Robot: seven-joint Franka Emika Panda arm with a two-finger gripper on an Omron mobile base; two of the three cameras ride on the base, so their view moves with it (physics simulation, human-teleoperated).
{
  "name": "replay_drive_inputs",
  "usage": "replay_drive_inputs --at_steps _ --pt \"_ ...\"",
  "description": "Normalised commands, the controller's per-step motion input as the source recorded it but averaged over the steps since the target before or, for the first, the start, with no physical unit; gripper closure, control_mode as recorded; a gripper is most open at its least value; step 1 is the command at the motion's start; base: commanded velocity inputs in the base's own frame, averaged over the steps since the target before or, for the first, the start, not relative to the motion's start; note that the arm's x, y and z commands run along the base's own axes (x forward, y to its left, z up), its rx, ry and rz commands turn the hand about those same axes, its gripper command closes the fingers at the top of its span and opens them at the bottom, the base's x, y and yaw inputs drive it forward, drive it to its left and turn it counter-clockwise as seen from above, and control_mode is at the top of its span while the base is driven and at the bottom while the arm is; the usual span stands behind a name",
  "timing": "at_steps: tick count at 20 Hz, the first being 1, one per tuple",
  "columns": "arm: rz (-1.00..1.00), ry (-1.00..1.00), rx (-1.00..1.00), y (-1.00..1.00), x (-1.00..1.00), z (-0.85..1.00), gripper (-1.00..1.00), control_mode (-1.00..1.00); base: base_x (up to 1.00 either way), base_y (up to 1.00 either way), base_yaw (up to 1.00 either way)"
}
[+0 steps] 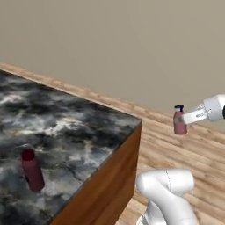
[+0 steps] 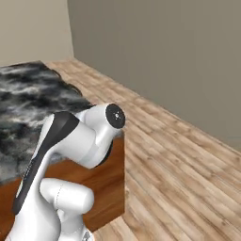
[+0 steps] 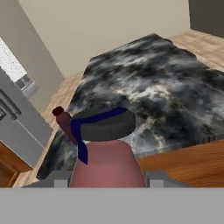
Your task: Pick the juice, can, juice from the counter and place them in the open cabinet.
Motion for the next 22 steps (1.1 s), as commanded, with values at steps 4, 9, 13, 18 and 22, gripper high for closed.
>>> replay_drive_inputs --at_steps 4,9,13,18,22 --pt "0.00 0.00 0.00 0.00 0.00 0.00 1.00 1.00 0.00 0.02 -0.90" --pt "0.00 0.00 0.00 0.00 0.00 0.00 1.00 1.00 0.01 0.01 -0.90" --pt "0.00 0.00 0.00 0.00 0.00 0.00 1.00 1.00 0.09 0.00 -0.82" --pt "0.00 0.00 0.00 0.00 0.00 0.00 1.00 1.00 0.65 0.00 -0.26" --pt "0.00 0.00 0.00 0.00 0.00 0.00 1.00 1.00 0.88 0.00 -0.04"
